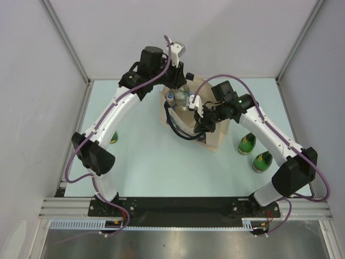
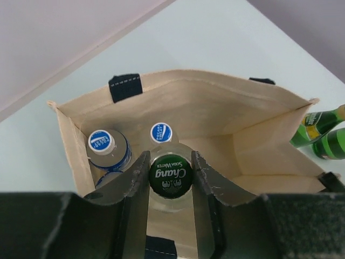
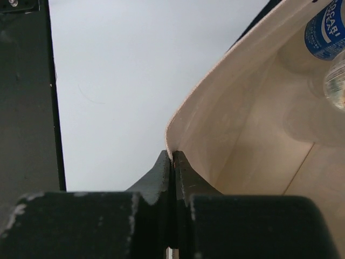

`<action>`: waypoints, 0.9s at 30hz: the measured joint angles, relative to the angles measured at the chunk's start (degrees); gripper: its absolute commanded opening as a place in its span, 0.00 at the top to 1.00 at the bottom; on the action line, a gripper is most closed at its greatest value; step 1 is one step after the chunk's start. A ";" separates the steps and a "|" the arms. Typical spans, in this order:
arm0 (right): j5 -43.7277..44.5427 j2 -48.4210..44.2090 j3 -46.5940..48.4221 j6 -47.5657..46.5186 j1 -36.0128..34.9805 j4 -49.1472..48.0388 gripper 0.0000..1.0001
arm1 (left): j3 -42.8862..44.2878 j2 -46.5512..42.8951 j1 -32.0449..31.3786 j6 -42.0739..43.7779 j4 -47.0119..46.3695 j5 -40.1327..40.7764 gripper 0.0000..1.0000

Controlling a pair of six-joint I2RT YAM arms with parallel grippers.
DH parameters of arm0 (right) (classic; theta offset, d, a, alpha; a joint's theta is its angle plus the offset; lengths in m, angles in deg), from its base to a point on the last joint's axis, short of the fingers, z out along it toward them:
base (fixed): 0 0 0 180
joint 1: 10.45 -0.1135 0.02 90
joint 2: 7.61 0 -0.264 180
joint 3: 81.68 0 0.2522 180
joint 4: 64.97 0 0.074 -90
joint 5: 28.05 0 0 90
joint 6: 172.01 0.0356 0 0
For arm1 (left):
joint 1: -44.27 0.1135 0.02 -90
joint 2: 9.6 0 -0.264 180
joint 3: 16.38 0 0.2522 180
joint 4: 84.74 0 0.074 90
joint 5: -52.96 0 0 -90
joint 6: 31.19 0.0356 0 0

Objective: Place the beverage into the canvas bag

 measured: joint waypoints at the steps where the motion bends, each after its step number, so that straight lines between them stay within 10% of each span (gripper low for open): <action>1: -0.02 -0.02 -0.02 -0.09 0.00 0.04 1.00 | -1.38 0.00 0.00 0.00 -0.66 0.02 1.00; 27: -1.27 0.39 0.79 -3.91 -0.59 1.90 1.00 | -23.37 0.00 -0.57 1.73 -14.38 0.87 1.00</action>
